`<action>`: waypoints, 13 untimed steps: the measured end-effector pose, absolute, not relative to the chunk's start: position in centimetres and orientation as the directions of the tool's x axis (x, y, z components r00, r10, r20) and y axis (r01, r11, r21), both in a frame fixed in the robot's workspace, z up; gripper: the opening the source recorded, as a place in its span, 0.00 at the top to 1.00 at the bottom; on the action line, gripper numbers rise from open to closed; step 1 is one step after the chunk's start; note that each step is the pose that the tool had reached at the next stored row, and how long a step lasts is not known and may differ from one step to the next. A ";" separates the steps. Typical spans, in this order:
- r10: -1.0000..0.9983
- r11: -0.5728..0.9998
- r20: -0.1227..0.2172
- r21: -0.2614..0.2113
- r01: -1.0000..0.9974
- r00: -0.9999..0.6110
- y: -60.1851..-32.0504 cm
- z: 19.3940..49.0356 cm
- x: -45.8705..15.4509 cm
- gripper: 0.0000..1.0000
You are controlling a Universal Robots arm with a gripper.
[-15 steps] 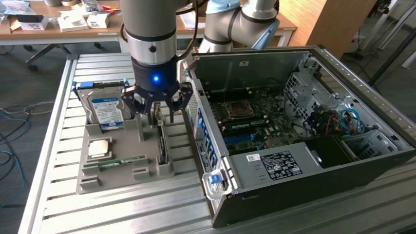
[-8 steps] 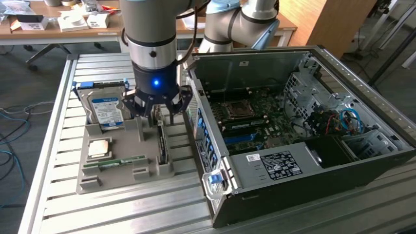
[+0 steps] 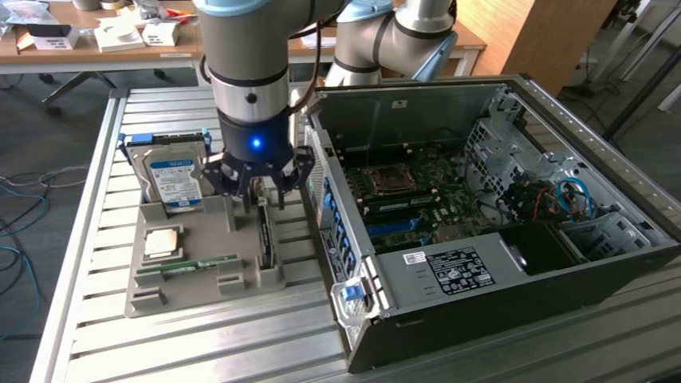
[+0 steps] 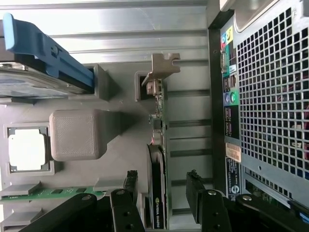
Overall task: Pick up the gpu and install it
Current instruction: 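Pick up the gpu and move the gpu toward the slot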
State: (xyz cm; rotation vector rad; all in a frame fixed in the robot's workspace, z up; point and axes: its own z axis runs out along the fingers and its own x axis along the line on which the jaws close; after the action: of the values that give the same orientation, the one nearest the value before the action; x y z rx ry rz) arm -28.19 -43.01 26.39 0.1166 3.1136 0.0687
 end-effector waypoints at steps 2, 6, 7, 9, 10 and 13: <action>0.075 0.996 -0.023 0.045 0.074 -0.997 -43.0 26.2 -28.2 0.47; 0.075 0.996 -0.023 0.045 0.074 -0.997 -43.0 25.7 -28.2 0.47; 0.075 0.996 -0.023 0.045 0.074 -0.997 -43.0 25.6 -28.2 0.47; 0.075 0.996 -0.023 0.045 0.074 -0.997 -43.0 25.5 -28.2 0.47; 0.075 0.996 -0.023 0.045 0.074 -0.997 -43.0 25.4 -28.2 0.47; 0.075 0.996 -0.023 0.045 0.074 -0.997 -43.0 25.2 -28.2 0.47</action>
State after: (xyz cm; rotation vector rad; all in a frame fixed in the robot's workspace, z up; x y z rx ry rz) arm -28.19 -43.01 25.17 0.1166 3.1137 0.0686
